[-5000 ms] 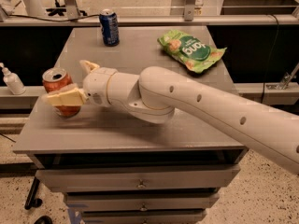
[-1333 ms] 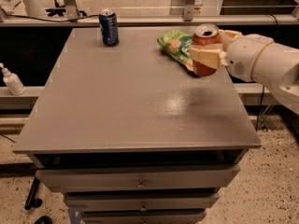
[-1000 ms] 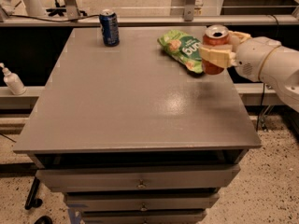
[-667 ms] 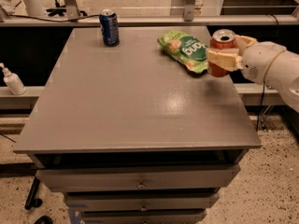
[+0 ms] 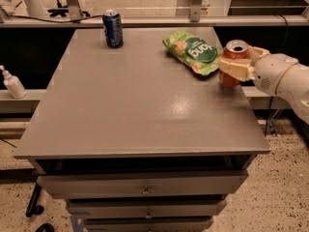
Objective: Move coke can near green rice chip bag
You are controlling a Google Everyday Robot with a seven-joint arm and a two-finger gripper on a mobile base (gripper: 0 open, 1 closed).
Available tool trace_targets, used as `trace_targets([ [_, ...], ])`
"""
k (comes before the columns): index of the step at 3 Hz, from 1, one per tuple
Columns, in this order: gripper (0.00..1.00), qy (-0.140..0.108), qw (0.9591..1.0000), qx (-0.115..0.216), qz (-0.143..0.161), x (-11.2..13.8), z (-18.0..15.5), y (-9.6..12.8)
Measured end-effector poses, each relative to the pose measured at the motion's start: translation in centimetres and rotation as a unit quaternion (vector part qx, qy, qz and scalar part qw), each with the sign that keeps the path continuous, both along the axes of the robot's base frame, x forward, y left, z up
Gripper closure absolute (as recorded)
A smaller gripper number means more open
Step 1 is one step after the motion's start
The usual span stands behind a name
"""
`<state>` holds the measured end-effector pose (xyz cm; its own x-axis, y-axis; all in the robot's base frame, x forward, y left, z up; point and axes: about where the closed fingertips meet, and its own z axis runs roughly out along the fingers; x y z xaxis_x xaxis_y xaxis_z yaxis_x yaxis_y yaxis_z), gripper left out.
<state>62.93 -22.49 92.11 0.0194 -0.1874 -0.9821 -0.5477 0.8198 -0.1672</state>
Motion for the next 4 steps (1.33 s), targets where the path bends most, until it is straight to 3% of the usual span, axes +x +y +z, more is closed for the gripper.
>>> trace_targets([
  [2,1.00,0.005,0.9998,0.018,0.005,1.6,-2.2,0.3],
  [3,0.84,0.012,0.9996,0.025,0.001,2.0,-2.8,0.4],
  [4,0.60,0.012,0.9996,0.025,0.001,2.0,-2.7,0.4],
])
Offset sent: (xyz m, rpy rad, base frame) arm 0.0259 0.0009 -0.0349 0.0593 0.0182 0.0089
